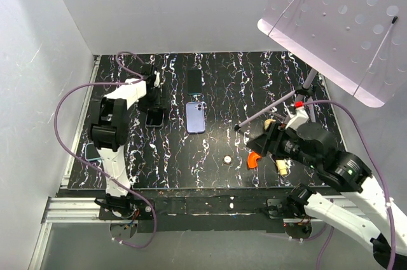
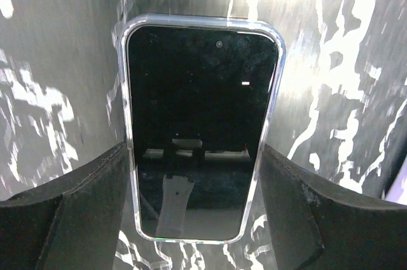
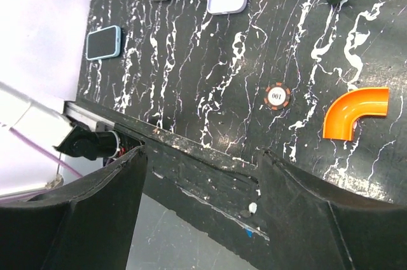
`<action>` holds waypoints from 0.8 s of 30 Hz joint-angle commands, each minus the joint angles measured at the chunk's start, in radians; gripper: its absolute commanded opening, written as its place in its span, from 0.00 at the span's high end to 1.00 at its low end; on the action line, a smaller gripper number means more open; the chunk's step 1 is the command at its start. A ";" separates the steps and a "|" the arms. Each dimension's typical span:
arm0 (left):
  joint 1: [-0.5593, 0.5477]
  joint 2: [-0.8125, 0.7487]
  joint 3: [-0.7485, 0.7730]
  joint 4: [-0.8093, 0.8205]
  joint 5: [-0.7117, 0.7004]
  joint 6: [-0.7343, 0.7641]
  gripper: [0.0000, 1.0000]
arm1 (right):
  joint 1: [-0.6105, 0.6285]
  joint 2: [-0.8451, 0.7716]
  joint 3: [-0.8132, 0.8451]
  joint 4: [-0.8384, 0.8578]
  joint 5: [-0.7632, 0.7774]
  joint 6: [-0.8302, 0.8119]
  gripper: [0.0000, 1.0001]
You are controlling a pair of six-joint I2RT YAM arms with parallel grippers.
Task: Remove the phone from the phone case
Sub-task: Pick up the phone at the center of the board, then adjust the phone.
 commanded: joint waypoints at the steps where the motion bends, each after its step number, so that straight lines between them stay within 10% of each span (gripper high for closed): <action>1: -0.023 -0.217 -0.112 -0.085 0.004 -0.124 1.00 | 0.003 0.126 0.020 0.058 0.000 -0.041 0.23; 13: -0.166 -0.884 -0.511 0.098 0.040 -0.148 1.00 | -0.140 0.555 0.224 0.133 -0.396 -0.080 0.12; 24: -0.520 -1.172 -0.733 0.310 0.006 -0.086 1.00 | -0.113 0.868 0.506 0.199 -0.665 -0.080 0.23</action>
